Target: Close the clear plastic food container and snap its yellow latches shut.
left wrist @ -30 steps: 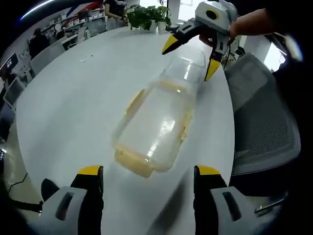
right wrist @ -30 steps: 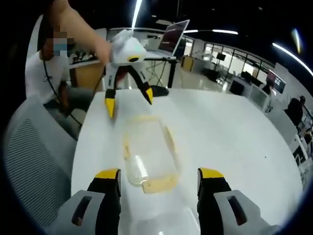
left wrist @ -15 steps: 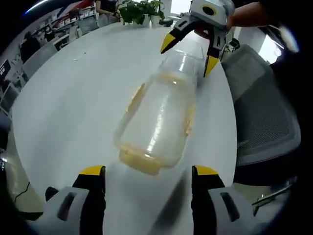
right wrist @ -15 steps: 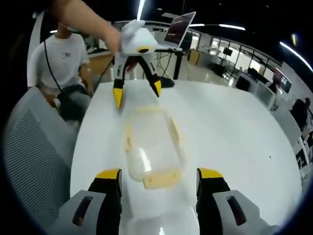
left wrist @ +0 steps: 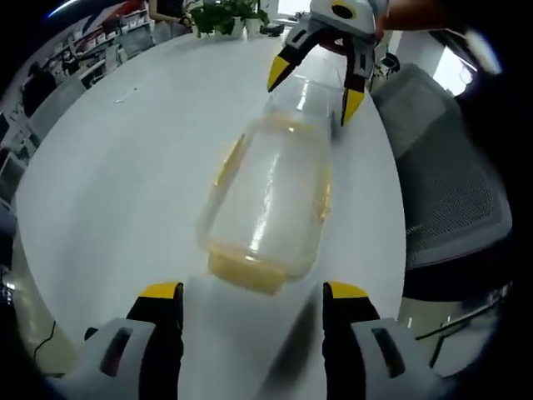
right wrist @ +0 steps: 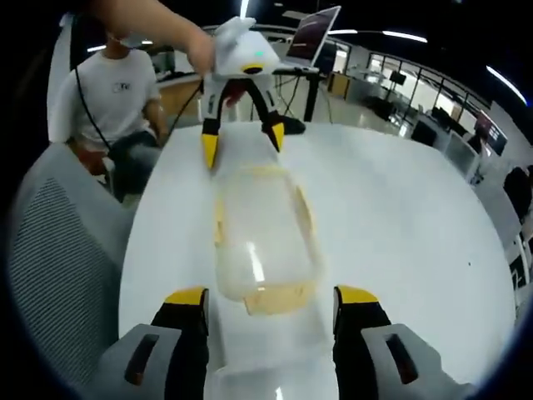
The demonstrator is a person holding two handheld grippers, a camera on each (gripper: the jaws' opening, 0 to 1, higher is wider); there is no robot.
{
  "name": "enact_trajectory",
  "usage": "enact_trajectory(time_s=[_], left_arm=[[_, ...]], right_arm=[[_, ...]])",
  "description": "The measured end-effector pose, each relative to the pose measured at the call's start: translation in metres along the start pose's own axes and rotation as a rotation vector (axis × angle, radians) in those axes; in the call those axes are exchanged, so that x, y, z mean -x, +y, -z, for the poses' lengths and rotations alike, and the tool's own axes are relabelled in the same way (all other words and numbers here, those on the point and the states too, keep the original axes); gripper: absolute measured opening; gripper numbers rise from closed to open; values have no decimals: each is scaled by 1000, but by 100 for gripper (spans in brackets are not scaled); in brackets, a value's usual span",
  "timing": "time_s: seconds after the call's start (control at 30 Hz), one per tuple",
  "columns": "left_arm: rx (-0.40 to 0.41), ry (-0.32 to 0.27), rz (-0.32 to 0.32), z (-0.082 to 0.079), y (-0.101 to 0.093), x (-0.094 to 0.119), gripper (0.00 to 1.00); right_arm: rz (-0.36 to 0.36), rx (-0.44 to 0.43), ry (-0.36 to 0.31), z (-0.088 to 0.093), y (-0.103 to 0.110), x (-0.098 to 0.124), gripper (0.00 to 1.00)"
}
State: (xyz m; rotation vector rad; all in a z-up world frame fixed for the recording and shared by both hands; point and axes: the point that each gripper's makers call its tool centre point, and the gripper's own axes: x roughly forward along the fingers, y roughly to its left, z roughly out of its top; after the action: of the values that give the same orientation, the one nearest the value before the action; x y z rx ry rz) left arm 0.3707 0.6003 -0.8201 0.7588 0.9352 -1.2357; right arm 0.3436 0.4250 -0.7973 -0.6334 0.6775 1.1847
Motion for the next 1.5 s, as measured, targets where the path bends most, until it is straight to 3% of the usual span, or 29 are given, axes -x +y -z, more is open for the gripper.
enact_trajectory(time_s=[0.5, 1.03, 1.5], left_arm=[[-34, 22, 24, -1, 2, -6, 67], [-74, 46, 52, -1, 4, -13, 67], [-128, 82, 83, -1, 7, -19, 65]], right_arm=[[-11, 31, 75, 10, 0, -7, 59], [-27, 29, 104, 9, -8, -15, 56], [-81, 48, 149, 16, -4, -22, 55]])
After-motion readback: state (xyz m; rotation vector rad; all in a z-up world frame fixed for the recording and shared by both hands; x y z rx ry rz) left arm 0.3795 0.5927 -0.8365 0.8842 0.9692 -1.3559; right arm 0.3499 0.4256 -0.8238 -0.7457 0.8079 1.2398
